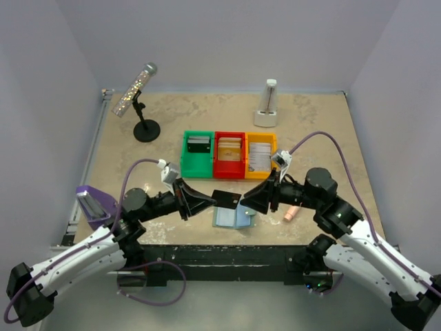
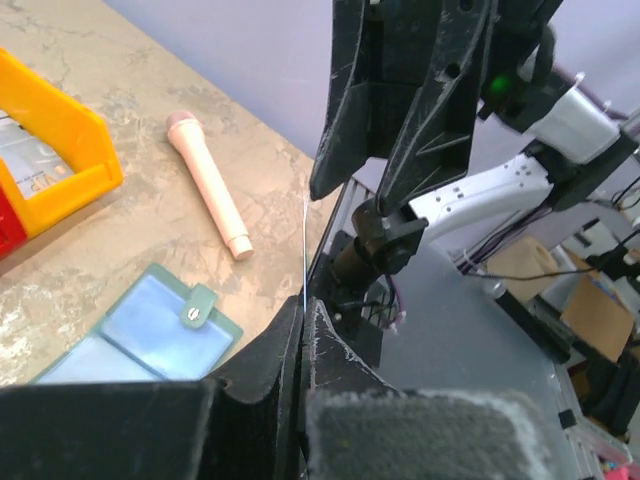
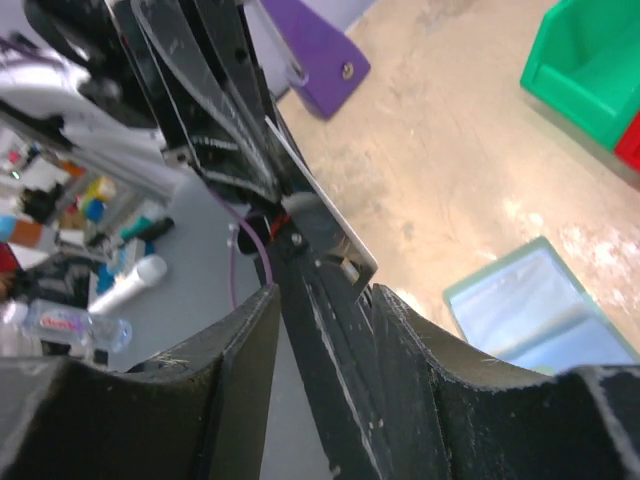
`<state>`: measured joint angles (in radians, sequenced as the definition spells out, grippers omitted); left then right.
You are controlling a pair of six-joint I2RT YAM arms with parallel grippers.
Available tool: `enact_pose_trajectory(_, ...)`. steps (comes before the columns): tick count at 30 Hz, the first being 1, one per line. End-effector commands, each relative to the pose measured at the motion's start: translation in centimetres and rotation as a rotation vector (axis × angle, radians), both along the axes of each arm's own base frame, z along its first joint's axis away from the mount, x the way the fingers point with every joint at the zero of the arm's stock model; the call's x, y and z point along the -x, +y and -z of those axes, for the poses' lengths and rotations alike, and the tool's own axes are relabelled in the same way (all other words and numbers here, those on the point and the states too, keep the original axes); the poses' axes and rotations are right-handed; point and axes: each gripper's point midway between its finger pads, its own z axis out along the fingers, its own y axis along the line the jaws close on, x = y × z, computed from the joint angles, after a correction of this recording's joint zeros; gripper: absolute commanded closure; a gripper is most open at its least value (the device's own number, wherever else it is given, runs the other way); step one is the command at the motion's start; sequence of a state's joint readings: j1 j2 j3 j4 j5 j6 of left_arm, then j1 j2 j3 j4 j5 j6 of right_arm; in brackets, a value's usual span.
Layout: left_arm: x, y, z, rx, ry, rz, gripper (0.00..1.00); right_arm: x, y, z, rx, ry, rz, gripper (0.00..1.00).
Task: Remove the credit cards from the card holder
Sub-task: Place the credit card in the storage box.
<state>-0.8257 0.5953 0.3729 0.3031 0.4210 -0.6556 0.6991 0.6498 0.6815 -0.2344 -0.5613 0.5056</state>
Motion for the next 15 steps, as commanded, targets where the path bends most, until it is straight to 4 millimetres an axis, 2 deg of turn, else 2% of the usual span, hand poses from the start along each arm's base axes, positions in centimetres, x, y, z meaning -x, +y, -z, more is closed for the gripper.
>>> enact_pose_trajectory(1, 0.1, 0.5, -4.5, 0.239, -0.041, -0.012, 1.00, -1.6, 1.3, -4.7, -0.280, -0.045, 0.056, 0.55)
enact_pose_trajectory(3, 0.6, 0.9, -5.9, 0.308, -0.065, 0.001, 1.00, -1.4, 1.8, -5.4, -0.318, -0.044, 0.024, 0.55)
enact_pose_trajectory(7, 1.2, 1.4, -7.1, 0.368, -0.100, 0.008, 1.00, -1.2, 2.0, -5.8, -0.341, -0.043, 0.000, 0.55)
enact_pose_trajectory(15, 1.1, 2.2, -7.1, 0.404, -0.100, -0.022, 1.00, 0.0, 2.1, -6.9, -0.381, -0.070, -0.067, 0.58)
